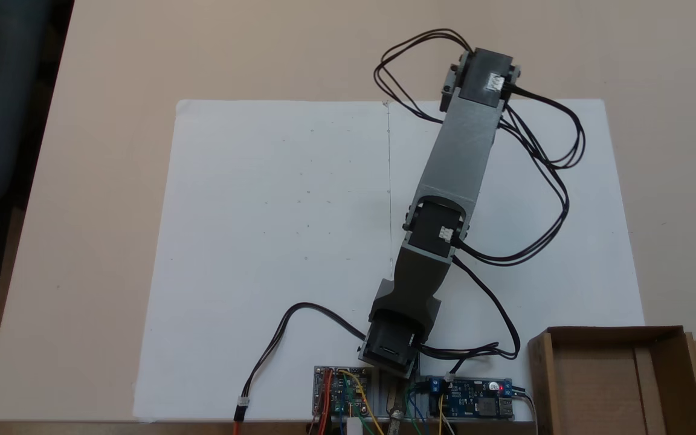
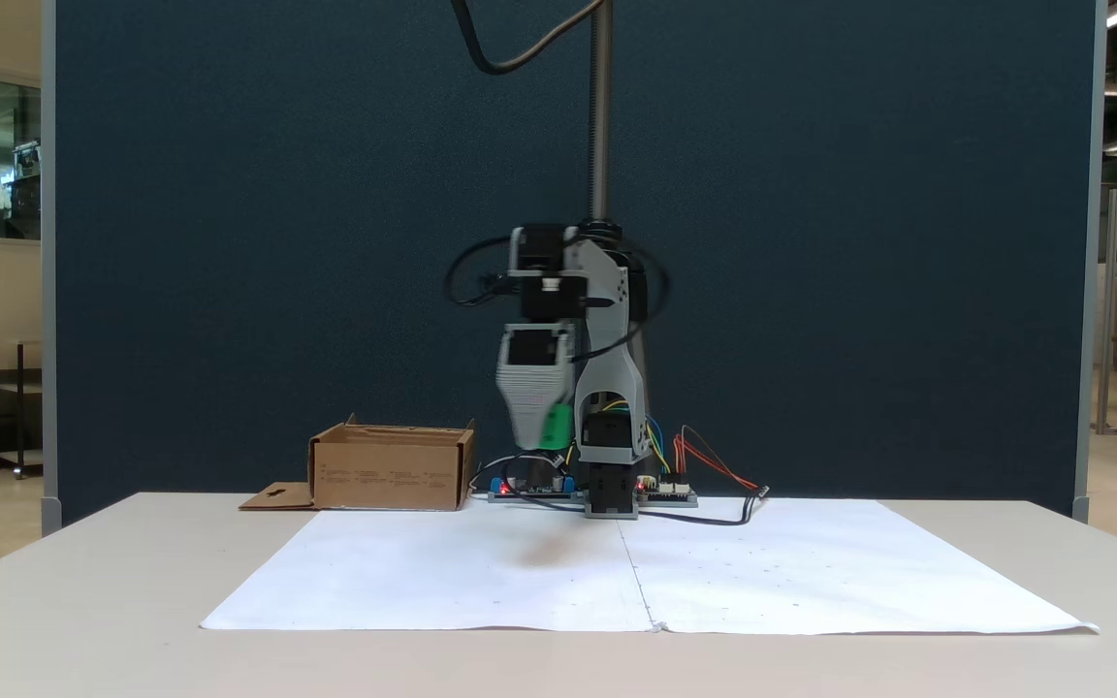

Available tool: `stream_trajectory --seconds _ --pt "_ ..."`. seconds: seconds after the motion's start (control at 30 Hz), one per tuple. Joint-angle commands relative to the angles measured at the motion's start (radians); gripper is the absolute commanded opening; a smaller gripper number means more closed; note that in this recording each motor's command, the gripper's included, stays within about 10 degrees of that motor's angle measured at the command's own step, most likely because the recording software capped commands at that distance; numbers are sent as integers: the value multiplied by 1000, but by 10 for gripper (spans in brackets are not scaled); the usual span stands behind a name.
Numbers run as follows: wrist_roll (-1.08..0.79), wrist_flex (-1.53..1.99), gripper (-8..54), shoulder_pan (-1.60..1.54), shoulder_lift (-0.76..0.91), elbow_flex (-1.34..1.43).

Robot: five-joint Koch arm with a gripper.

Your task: Grasp a green dice and put it in the bin.

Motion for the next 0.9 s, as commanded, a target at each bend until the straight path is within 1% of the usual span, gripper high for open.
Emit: stream_trajectory --seconds 0.0,0.23,0.33,0.57,0.6,0.7,0.87 --pt "34 64 118 61 60 -95" --pt "-123 6 118 314 60 -212" --pt "-201 6 118 505 58 -267" --pt "-216 5 118 876 34 -333" --pt "-216 5 118 965 32 -337" --pt "-216 -5 118 1094 25 -341" --pt "-224 -34 118 1302 -34 -341"
